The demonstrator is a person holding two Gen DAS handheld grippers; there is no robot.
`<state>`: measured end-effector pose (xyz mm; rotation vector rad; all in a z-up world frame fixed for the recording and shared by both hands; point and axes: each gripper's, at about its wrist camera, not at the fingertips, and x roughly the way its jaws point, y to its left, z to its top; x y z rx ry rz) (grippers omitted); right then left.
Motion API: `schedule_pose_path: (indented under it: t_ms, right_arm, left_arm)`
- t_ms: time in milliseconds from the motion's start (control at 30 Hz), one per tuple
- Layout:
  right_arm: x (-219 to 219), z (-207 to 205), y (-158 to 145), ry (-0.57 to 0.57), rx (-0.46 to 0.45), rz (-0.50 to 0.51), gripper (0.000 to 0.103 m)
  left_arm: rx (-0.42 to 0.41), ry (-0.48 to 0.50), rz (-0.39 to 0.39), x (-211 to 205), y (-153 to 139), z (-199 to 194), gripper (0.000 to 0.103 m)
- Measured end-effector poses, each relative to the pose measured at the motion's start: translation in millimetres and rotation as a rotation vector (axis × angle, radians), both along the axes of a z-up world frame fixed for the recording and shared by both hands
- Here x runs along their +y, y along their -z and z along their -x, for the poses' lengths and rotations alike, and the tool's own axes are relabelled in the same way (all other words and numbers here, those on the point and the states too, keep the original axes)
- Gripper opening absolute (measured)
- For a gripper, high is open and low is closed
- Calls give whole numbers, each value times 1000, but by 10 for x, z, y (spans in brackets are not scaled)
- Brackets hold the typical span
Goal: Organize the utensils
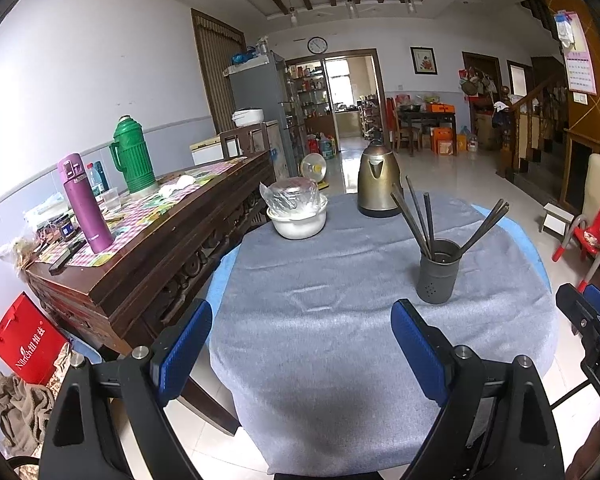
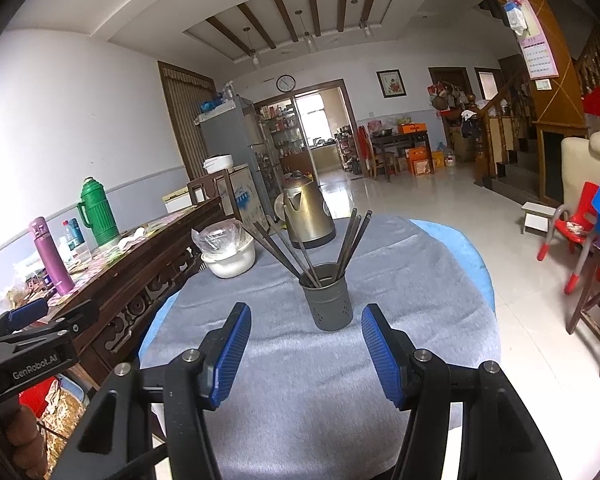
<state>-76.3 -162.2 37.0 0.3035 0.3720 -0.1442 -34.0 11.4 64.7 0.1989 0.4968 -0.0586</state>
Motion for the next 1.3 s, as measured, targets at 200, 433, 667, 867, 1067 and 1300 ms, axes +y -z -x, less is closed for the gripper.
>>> schedule_pose_path:
  t_ms: [200,433,667,867,1067,1300]
  right_arm:
    - [3,6,-12,2,-2,-3,62]
    - [-2,19,-23,0,-4,-2,62]
    - [3,30,-39,0,-4,-4,62]
    - [1,30,-39,-2,-4,-4,62]
    - [17,42,-43,-3,-9,-2,62]
    - [32,29,-36,-5,-5,0,62]
  left_arm:
    - [1,-1,3,5,-3,11,91]
    - [-2,-7,9,9,2,24,91]
    - [-1,-9,11,24,6,38,91]
    - [-1,-10,13,26,8,43,91]
    - [1,-11,15,27,25,41,91]
    - [3,-16,18,21,55,44,91]
